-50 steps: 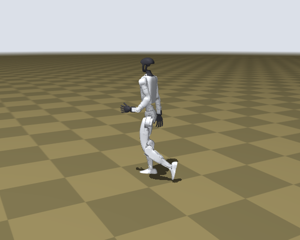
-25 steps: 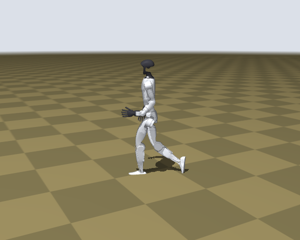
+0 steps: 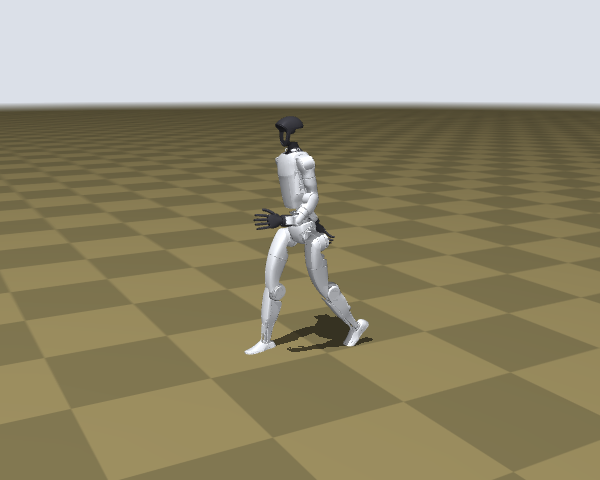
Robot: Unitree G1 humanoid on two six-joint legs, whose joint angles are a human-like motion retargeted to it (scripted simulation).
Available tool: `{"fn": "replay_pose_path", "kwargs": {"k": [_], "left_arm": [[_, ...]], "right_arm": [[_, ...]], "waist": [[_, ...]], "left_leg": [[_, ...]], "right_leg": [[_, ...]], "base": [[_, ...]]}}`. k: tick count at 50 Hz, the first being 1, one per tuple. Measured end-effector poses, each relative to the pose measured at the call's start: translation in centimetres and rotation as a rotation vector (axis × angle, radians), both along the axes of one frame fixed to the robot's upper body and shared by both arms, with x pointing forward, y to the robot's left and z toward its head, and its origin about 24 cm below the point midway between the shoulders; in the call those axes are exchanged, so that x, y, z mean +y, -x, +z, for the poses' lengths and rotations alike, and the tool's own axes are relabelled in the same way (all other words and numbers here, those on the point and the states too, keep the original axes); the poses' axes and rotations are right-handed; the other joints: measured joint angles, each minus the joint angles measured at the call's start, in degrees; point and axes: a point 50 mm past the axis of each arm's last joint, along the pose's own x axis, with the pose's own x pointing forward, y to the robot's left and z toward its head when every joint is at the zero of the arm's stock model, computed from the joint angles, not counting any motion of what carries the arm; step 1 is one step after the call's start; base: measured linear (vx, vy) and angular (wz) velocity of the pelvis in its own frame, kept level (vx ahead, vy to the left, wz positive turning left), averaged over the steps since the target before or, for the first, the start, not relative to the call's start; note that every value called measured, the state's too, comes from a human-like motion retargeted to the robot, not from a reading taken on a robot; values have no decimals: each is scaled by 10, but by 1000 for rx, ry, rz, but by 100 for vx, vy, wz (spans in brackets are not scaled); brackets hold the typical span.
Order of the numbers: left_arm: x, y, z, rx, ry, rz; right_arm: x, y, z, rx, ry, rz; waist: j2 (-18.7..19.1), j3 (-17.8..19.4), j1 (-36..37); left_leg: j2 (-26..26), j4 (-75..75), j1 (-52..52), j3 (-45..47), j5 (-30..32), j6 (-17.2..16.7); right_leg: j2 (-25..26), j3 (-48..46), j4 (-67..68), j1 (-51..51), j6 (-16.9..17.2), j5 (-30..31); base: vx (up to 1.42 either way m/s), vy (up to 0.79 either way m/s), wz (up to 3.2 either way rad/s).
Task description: Walk run
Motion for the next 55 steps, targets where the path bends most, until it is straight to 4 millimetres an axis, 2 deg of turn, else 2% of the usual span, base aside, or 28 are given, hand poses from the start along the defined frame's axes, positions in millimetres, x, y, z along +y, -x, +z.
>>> {"fn": "replay_pose_path", "kwargs": {"k": [2,3,5,7,9,12,15,18,20,22,25,27,28,30,32,34,35,36,38,40,42,45,48,50,52,53,54,55], "left_arm": [[-2,15,-13,67,31,30],[-4,20,-17,88,45,45],[-7,26,-22,117,63,82],[-9,31,-27,142,80,98],[-10,33,-29,157,91,104],[-11,32,-27,146,98,108],[-8,26,-19,107,77,82],[-7,19,-11,67,64,79],[-10,16,-7,49,73,90],[-12,13,-5,39,81,106],[-12,13,-6,45,84,130],[-12,17,-10,65,95,150],[-12,17,-12,71,106,160],[-10,17,-13,80,126,179],[-9,10,-10,59,134,175],[-12,0,-3,28,127,149],[-13,-6,1,9,120,136],[-16,-11,5,-13,114,121],[-22,-20,14,-58,100,84],[-27,-28,23,-101,90,40],[-31,-35,31,-139,87,3],[-35,-44,42,-191,84,-42],[-38,-52,49,-221,83,-73],[-38,-53,50,-224,80,-81],[-36,-49,45,-205,79,-70],[-34,-47,41,-186,79,-59],[-32,-43,36,-165,82,-47],[-31,-39,30,-141,86,-34]], "right_arm": [[-17,-18,-7,-60,74,-54],[-27,-32,-11,-102,103,-92],[-48,-67,-19,-188,151,-162],[-68,-109,-24,-297,205,-222],[-88,-156,-24,-462,270,-252],[-118,-225,-13,-749,351,-233],[-149,-280,12,-996,396,-180],[-179,-316,42,-1161,473,-110],[-195,-331,59,-1229,533,-56],[-204,-336,68,-1258,583,2],[-204,-332,66,-1238,616,64],[-195,-320,54,-1188,595,88],[-189,-313,46,-1158,576,98],[-170,-296,29,-1085,512,117],[-150,-274,12,-1005,445,126],[-133,-245,-2,-906,391,114],[-124,-230,-8,-853,361,107],[-115,-212,-14,-793,338,96],[-95,-174,-22,-675,293,68],[-71,-136,-26,-563,248,32],[-47,-102,-25,-451,193,-4],[-13,-62,-19,-303,104,-60],[15,-39,-13,-209,1,-71],[24,-30,-9,-175,-58,-30],[20,-23,-7,-154,-70,50],[14,-20,-7,-144,-59,93],[6,-19,-7,-133,-36,130],[-4,-18,-7,-121,-6,164]], "waist": [[24,-4,6],[31,0,7],[41,13,10],[16,7,13],[4,9,28],[-24,18,88],[-35,24,143],[-31,21,172],[-35,16,183],[-40,4,170],[-70,-4,189],[-83,-12,221],[-84,-17,230],[-72,-25,211],[-48,-15,180],[-6,-14,163],[18,-15,167],[30,-15,174],[51,-15,168],[73,-16,133],[82,-18,103],[78,-13,65],[51,9,45],[35,29,37],[29,41,35],[29,40,37],[30,36,35],[33,29,31]], "left_leg": [[17,122,-53,7,124,-90],[36,198,-91,39,160,-108],[83,345,-155,94,214,-115],[70,364,-211,121,172,-49],[87,381,-270,174,81,20],[70,345,-356,227,-16,62],[76,227,-419,263,-77,104],[94,67,-446,321,-110,151],[65,-35,-458,328,-149,171],[28,-123,-450,331,-180,185],[52,-132,-407,416,-170,185],[67,-107,-387,450,-148,185],[66,-100,-395,395,-131,185],[67,-60,-406,302,-141,185],[56,-19,-387,254,-174,185],[75,-26,-333,258,-191,185],[87,-35,-317,239,-196,185],[86,-37,-303,225,-201,185],[77,-50,-271,196,-206,185],[66,-66,-241,149,-203,185],[52,-71,-219,103,-206,185],[24,-68,-185,52,-213,185],[-12,-71,-127,13,-216,185],[-33,-79,-77,-9,-209,185],[-46,-95,-30,-16,-186,181],[-44,-99,-12,-14,-171,170],[-43,-98,-2,-15,-149,152],[-41,-94,5,-18,-123,133]], "right_leg": [[47,119,31,22,-42,-28],[49,103,45,30,-61,-40],[40,12,60,64,-93,-61],[16,-27,39,96,-121,-59],[36,13,25,126,-141,-64],[19,-21,-8,174,-147,-57],[38,-28,-32,216,-160,-67],[64,-66,-46,256,-168,-89],[74,-80,-51,280,-170,-102],[82,-111,-51,300,-168,-100],[86,-107,-25,329,-157,-59],[69,-112,9,344,-113,28],[68,-128,32,343,-99,91],[93,-108,105,324,-75,217],[137,-78,255,268,-84,265],[193,-49,345,219,-96,246],[219,-38,361,195,-104,218],[222,-23,381,172,-111,173],[209,-21,404,124,-139,94],[171,-44,399,71,-168,24],[136,-44,345,32,-177,-1],[123,9,213,-5,-152,5],[98,102,70,-13,-113,-16],[66,102,-14,-19,-87,-43],[50,76,-78,-18,-15,-85],[41,27,-94,-17,0,-93],[47,21,-93,-13,-17,-86],[59,37,-84,-9,-50,-72]], "base": [[118,-30,96],[135,-35,78],[94,-23,78],[71,-25,97],[91,-25,45],[89,-18,-46],[93,-15,-10],[82,-11,54],[81,-7,84],[90,-15,127],[127,-37,10],[122,-7,-81],[113,-10,-14],[108,-1,103],[119,17,212],[110,22,188],[95,29,112],[92,29,111],[103,21,189],[88,11,295],[93,-3,293],[101,-15,265],[85,-15,192],[108,-15,119],[112,-16,56],[124,-29,36],[120,-30,42],[97,-18,71]]}}
